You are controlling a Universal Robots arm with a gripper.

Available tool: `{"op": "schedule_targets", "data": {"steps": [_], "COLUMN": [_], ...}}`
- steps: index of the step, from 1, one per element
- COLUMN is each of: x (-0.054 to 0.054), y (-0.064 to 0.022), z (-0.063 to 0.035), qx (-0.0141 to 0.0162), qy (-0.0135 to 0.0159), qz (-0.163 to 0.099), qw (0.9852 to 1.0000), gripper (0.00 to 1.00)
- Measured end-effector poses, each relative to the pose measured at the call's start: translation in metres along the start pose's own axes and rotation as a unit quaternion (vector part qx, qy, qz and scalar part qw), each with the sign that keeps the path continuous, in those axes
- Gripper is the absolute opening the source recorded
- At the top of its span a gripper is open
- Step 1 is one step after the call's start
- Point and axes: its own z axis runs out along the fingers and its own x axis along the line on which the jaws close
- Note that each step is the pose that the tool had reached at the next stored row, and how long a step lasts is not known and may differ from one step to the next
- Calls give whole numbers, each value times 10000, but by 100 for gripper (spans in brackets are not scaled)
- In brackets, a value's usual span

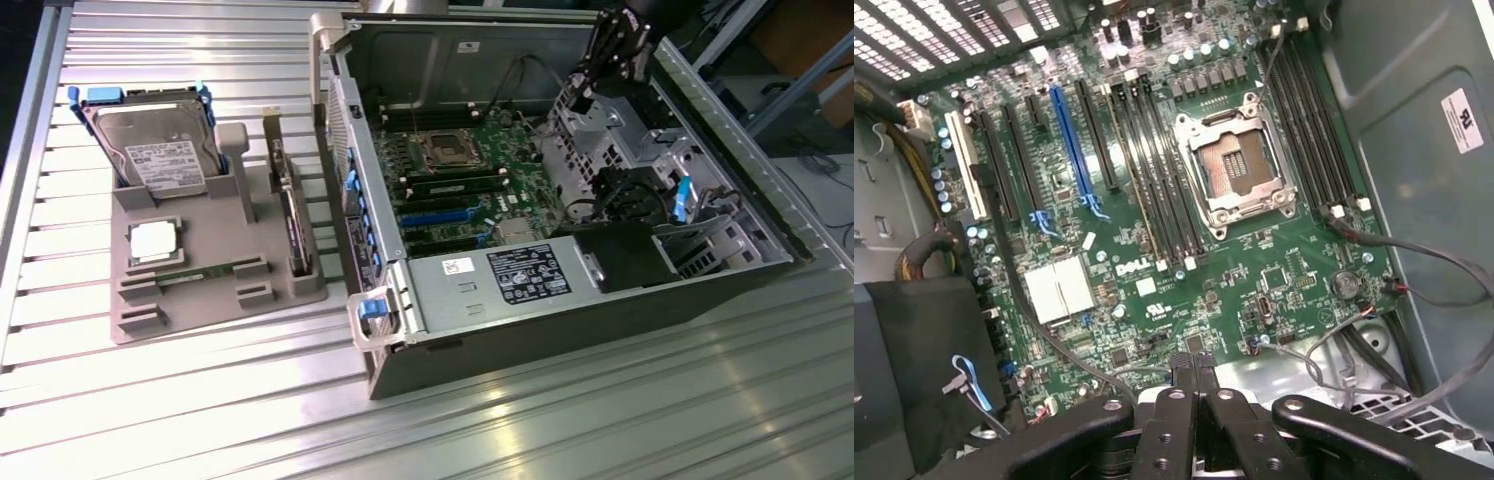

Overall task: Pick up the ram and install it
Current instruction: 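Press down the ram until it locks into place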

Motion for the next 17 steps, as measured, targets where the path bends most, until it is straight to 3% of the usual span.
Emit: {"op": "schedule_targets", "data": {"steps": [6,10,15,17], "x": [0,0,0,0], "y": [0,-1,-1,-1], "z": [0,0,0,0], "qx": [-8,-18,-30,-35], "qy": [-30,-67,-116,-136], "qz": [281,621,1081,1269], "qw": [9996,9980,9941,9918], "gripper": [11,11,11,11]}}
